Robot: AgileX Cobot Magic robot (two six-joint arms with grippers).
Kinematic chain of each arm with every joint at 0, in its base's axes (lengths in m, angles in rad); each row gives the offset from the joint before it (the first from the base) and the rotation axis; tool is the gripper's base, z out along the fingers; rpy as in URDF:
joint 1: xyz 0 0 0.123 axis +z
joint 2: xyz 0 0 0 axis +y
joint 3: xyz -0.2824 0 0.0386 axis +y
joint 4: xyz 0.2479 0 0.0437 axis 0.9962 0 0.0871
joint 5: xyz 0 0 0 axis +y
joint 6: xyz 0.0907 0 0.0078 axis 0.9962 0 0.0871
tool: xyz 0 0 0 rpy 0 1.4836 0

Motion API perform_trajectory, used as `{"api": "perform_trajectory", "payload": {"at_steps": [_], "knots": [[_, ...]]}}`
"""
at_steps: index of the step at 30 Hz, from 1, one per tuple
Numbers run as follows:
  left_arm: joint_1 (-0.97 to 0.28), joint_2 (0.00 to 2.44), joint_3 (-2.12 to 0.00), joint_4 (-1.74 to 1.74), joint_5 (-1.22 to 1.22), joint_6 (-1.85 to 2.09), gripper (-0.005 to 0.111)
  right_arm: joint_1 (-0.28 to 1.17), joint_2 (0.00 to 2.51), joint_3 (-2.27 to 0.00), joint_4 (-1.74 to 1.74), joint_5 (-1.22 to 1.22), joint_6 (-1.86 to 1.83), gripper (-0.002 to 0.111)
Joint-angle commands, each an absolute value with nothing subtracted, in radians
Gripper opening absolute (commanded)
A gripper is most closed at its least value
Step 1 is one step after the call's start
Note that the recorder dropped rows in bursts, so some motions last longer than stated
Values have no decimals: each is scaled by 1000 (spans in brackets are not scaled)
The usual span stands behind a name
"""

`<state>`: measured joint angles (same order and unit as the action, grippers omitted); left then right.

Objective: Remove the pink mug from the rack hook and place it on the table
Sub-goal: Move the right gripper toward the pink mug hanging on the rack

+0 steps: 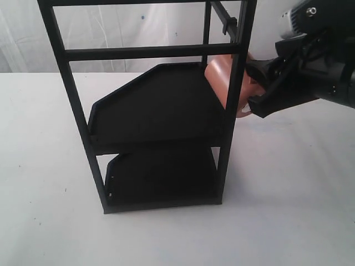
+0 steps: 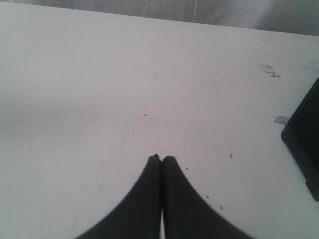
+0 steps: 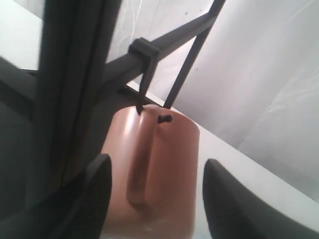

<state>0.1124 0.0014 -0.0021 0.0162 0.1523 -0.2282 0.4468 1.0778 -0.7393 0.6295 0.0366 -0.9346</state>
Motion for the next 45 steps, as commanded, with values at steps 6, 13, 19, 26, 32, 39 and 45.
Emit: {"api": "perform_trajectory", "payload": {"at_steps": [6, 13, 19, 26, 32, 39, 45], "knots": [[107, 0, 0, 8, 149, -228, 0, 450, 1098, -748, 639, 0, -918, 52], [107, 0, 0, 8, 149, -228, 0, 448, 1098, -845, 600, 219, -892, 52], [107, 0, 0, 8, 149, -228, 0, 433, 1098, -922, 452, 369, -825, 52], [107, 0, 0, 8, 149, -228, 0, 335, 1103, -921, 363, 365, -715, 52], [107, 0, 0, 8, 149, -228, 0, 273, 1127, -964, 369, 401, -639, 52], [107, 0, 0, 8, 149, -228, 0, 214, 1131, -1119, 392, 828, -580, 52], [107, 0, 0, 8, 149, -228, 0, 209, 1156, -1172, 454, 906, -708, 52]]}}
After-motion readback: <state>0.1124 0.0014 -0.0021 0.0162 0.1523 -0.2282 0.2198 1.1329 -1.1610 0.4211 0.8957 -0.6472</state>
